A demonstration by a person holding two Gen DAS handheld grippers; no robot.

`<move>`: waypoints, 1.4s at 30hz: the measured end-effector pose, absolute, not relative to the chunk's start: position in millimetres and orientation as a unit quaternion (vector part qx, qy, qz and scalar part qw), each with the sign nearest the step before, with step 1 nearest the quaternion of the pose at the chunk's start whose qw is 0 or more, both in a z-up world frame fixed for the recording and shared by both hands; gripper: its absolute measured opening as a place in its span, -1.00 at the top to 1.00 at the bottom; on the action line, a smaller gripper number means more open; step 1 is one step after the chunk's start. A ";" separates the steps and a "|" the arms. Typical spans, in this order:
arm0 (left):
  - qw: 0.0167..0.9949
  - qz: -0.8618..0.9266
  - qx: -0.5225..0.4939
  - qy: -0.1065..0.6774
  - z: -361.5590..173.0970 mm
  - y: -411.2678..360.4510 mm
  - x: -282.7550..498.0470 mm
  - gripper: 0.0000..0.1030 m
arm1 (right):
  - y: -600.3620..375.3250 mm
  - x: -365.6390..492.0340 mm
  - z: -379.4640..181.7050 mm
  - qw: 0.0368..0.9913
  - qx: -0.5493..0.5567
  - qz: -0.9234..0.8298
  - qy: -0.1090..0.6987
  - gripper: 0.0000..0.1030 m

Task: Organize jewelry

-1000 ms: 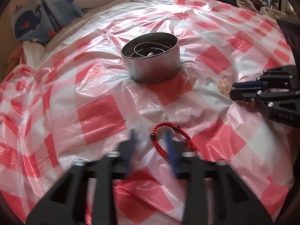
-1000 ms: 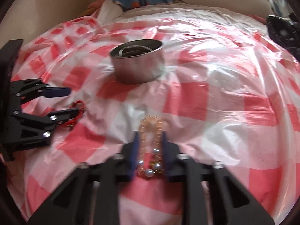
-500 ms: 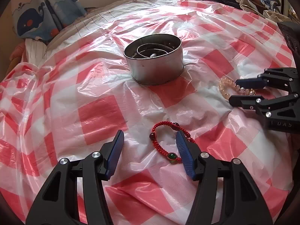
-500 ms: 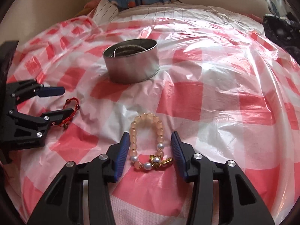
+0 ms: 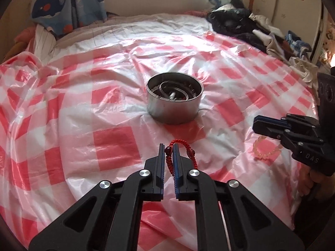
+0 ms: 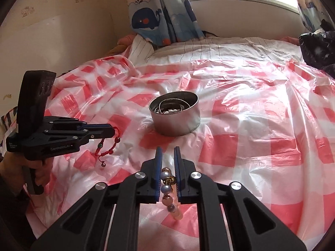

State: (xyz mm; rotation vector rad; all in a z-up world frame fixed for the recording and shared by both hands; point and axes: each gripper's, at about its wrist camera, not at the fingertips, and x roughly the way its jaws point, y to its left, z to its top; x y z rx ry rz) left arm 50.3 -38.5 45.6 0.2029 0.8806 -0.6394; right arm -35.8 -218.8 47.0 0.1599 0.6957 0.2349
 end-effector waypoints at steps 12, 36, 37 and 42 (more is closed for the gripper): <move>0.845 -0.246 0.197 0.431 21.0 -51.7 50.1 0.06 | -207.9 -18.9 10.2 0.900 0.020 0.067 0.430 -0.44; 0.840 -0.273 0.174 0.436 21.2 -56.8 47.2 0.89 | -203.0 -20.9 16.0 0.905 0.031 0.096 0.414 -0.52; 0.837 -0.273 0.178 0.438 19.2 -57.8 47.2 0.87 | -199.1 -18.7 10.7 0.901 0.018 0.090 0.425 -0.52; 0.836 -0.258 0.207 0.438 12.4 -63.0 45.4 0.21 | -194.4 -14.1 -2.6 0.888 -0.003 0.085 0.452 -0.05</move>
